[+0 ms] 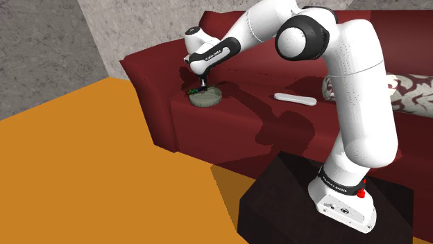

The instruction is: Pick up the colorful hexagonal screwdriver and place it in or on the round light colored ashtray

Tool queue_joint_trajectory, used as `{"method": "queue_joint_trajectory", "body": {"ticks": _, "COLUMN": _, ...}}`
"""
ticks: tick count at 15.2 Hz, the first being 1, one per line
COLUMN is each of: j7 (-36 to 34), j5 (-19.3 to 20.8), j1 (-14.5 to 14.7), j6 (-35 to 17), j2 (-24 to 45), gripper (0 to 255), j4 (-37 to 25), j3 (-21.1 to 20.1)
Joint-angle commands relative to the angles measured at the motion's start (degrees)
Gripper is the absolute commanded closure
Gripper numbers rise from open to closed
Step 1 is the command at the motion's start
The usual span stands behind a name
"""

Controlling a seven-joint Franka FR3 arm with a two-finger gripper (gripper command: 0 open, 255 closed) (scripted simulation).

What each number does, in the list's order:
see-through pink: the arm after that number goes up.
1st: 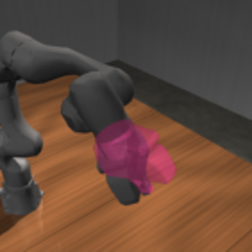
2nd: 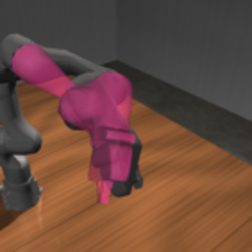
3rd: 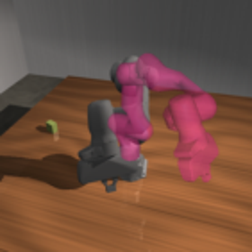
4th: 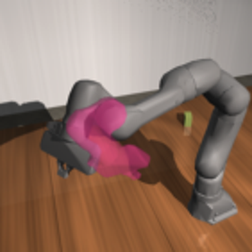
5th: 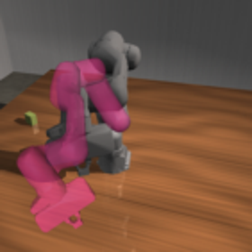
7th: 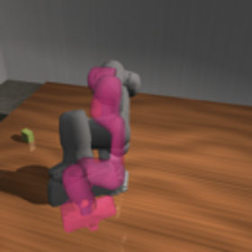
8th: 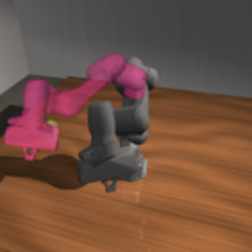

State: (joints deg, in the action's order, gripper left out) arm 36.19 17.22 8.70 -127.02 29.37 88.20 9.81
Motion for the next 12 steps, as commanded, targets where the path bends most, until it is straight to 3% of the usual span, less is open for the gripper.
{"method": "queue_joint_trajectory", "body": {"ticks": 1, "j7": -0.04, "j5": 0.01, "j1": 0.02, "j6": -0.04, "j2": 0.01, "gripper": 255, "j4": 0.02, "j3": 0.0}}
{"method": "queue_joint_trajectory", "body": {"ticks": 3, "j7": -0.04, "j5": 0.01, "j1": 0.02, "j6": -0.04, "j2": 0.01, "gripper": 255, "j4": 0.02, "j3": 0.0}}
{"method": "queue_joint_trajectory", "body": {"ticks": 4, "j7": -0.04, "j5": 0.01, "j1": 0.02, "j6": -0.04, "j2": 0.01, "gripper": 0, "j4": 0.02, "j3": 0.0}}
{"method": "queue_joint_trajectory", "body": {"ticks": 9, "j7": -0.04, "j5": 0.01, "j1": 0.02, "j6": -0.04, "j2": 0.01, "gripper": 0, "j4": 0.02, "j3": 0.0}}
{"method": "queue_joint_trajectory", "body": {"ticks": 12, "j7": -0.05, "j5": 0.08, "j1": 1.13, "j6": 3.99, "j2": -3.1, "gripper": 0, "j4": -0.67, "j3": -0.23}}
